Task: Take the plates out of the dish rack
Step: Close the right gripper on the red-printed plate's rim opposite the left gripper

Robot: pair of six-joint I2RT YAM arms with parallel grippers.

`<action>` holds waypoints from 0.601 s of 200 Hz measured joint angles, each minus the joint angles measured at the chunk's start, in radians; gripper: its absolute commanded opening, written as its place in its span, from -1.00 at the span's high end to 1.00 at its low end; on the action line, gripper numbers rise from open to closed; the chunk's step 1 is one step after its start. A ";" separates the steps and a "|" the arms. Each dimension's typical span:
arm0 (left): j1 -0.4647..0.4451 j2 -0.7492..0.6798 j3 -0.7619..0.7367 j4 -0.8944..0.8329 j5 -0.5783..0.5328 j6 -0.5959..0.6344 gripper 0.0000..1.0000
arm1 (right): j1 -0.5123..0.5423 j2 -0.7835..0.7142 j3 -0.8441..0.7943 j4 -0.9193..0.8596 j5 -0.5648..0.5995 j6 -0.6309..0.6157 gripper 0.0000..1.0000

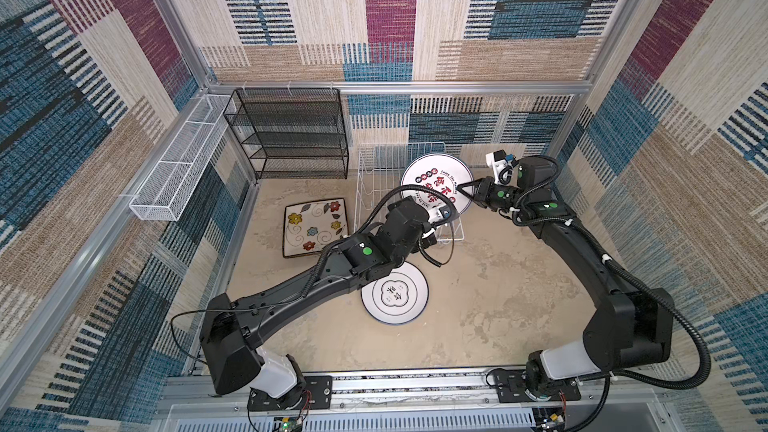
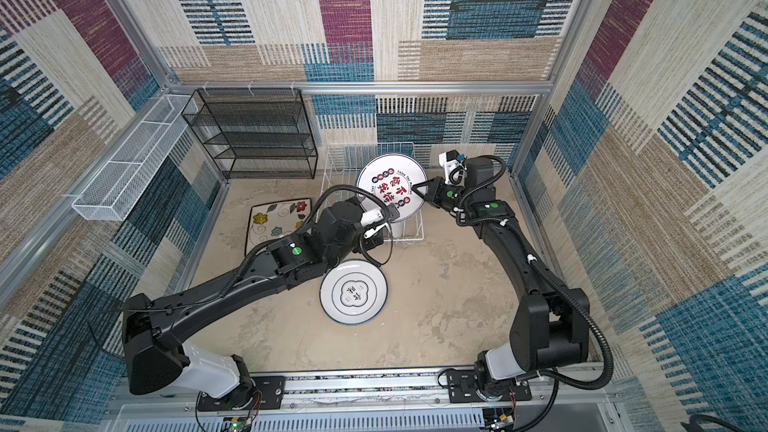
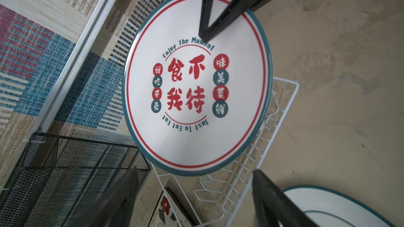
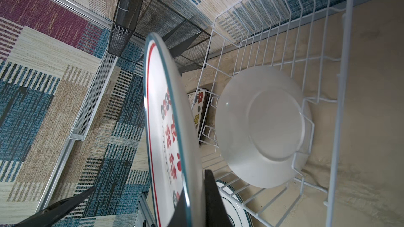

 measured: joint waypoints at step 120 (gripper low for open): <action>0.420 -0.041 -0.020 0.074 0.715 -0.751 -0.77 | -0.005 -0.072 -0.082 0.074 0.004 -0.026 1.00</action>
